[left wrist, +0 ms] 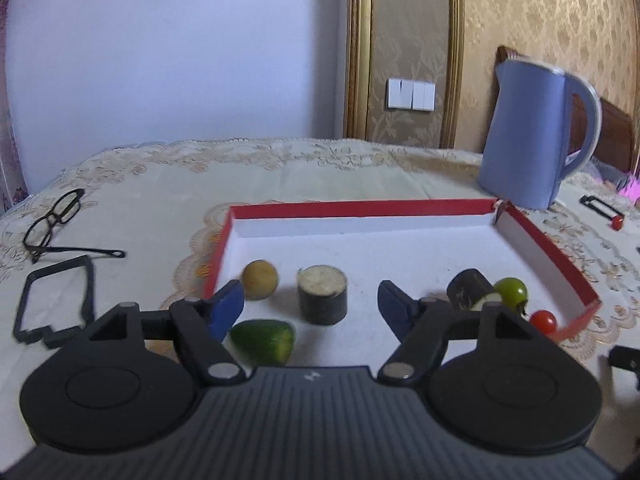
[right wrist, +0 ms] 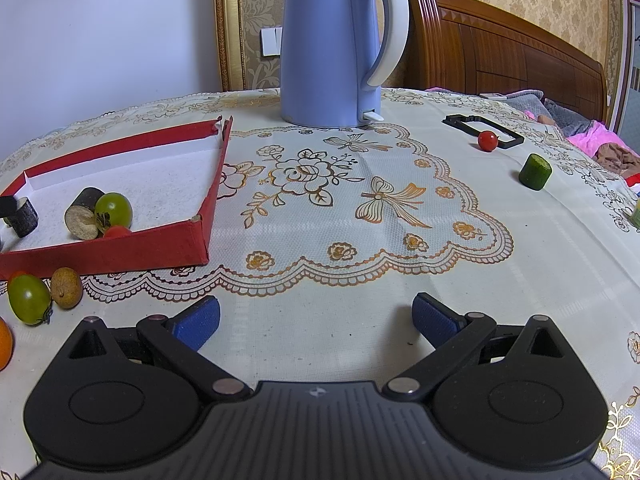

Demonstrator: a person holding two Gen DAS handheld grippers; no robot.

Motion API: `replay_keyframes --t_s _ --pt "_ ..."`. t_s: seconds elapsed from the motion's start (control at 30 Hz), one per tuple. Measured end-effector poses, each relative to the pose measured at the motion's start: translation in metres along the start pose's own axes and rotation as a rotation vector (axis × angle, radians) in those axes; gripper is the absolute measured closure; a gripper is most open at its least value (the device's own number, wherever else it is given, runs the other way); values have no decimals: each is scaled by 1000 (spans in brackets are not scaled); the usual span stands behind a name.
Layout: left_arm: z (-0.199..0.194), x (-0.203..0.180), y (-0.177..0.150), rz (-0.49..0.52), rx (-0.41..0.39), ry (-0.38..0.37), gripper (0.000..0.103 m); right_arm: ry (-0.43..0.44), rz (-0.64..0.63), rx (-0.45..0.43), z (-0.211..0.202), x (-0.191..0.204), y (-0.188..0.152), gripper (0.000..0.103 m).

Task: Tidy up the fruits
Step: 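Carry the dark piece into the red tray and open the left gripper, then move the right gripper to the brown kiwi and grasp it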

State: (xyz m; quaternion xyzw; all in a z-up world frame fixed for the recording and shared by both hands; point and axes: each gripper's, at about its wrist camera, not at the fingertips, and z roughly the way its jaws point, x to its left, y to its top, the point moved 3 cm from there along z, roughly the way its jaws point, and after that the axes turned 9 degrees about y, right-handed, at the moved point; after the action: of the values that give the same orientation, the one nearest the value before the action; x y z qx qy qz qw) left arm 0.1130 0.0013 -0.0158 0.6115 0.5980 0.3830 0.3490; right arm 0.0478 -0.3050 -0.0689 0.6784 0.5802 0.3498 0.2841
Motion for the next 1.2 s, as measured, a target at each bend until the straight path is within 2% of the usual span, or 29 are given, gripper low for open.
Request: replay_keyframes --t_s 0.2,0.33,0.43,0.53,0.57,0.6,0.7,0.87,0.9,1.2 --pt "-22 35 -20 -60 13 18 22 2 0 -1 0 -1 0 0" --pt "-22 59 -31 -139 62 34 21 9 -8 -28 -4 3 0 0" --pt "-21 77 -36 -206 83 39 19 89 17 -46 -11 9 -4 1" --pt "-22 86 -40 -226 87 59 19 166 3 -60 -17 27 -6 1" --pt "-23 89 -41 -233 85 60 19 180 -4 -66 -18 33 -6 3" --pt "-24 92 -41 -243 86 58 19 198 -20 -73 -19 41 -6 12" --pt "-23 98 -44 -266 93 50 17 246 -60 -77 -19 60 -3 29" --pt "-17 103 -49 -296 128 26 17 301 -100 -52 -12 85 -1 36" --pt "-17 104 -49 -298 126 22 16 304 -114 -54 -12 90 -1 41" --pt "-16 102 -50 -293 123 15 12 321 -173 -27 1 116 3 61"
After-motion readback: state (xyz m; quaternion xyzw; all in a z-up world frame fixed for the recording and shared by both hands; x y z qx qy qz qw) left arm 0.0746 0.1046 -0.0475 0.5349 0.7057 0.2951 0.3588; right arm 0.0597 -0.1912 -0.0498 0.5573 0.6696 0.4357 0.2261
